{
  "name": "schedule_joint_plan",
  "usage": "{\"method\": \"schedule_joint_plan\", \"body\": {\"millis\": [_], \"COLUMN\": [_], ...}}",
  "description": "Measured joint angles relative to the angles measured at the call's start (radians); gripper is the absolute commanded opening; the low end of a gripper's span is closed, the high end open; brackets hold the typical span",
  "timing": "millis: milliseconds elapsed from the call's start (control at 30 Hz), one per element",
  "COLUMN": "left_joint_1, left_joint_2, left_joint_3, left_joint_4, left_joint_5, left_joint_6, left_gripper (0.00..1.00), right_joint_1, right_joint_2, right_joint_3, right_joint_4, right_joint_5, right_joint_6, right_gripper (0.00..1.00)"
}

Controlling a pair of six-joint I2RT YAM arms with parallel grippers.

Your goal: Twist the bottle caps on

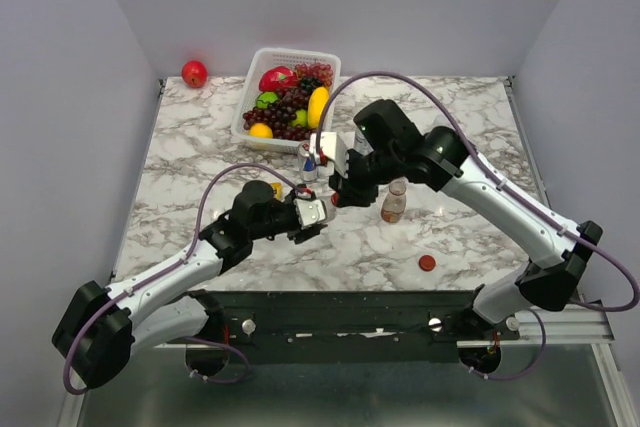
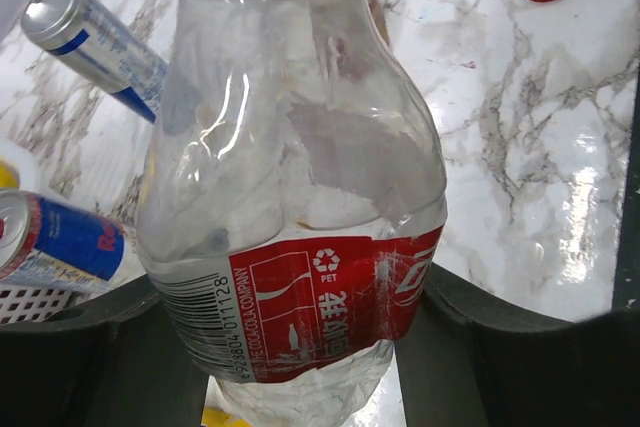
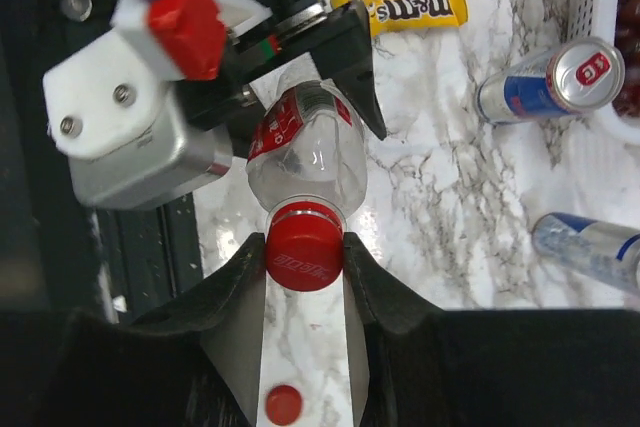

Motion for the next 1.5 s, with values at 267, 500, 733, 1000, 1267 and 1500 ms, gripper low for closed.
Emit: {"method": "schedule_joint_plan", "body": {"millis": [267,500,733,1000,1267,1500], "left_joint_1": [0.0,-0.003,-0.039,-0.009,0.046,0.047], "left_joint_2": [0.0,-0.002,-0.005,0.005,0.05,0.111], "left_joint_3": [0.0,0.018,0.049,0.056,0.194,0.277], "left_joint_4": [0.016,-0.035,-0.04,-0.109,-0.238,-0.347], "left_joint_5": [-0.174,-0.264,-0.217,-0.108,0.048,0.154], "left_joint_6": [-0.012,-0.002,0.012,-0.066,-0.056,0.003], "left_gripper": [0.0,0.0,0.0,0.0,0.0,0.0], "right_joint_1": [-0.093,-0.121,-0.175,-0.212,-0.211,-0.194], "right_joint_2": [0.13,0.219,0.263,0.18,-0.149,-0.24], "right_joint_3": [0.123,0.223,0.296,0.439,-0.006,-0.167], "right_joint_4": [-0.024,-0.086,-0.065,-0.056,-0.044,0.037], "right_joint_5": [-0.023,-0.018,-0.043,-0.104,-0.251,-0.282], "right_joint_6": [0.449,0.653,0.655,0.446,-0.127,-0.439], "right_gripper": [0.29,0.51,0.8,0.88,0.95,0.85]}}
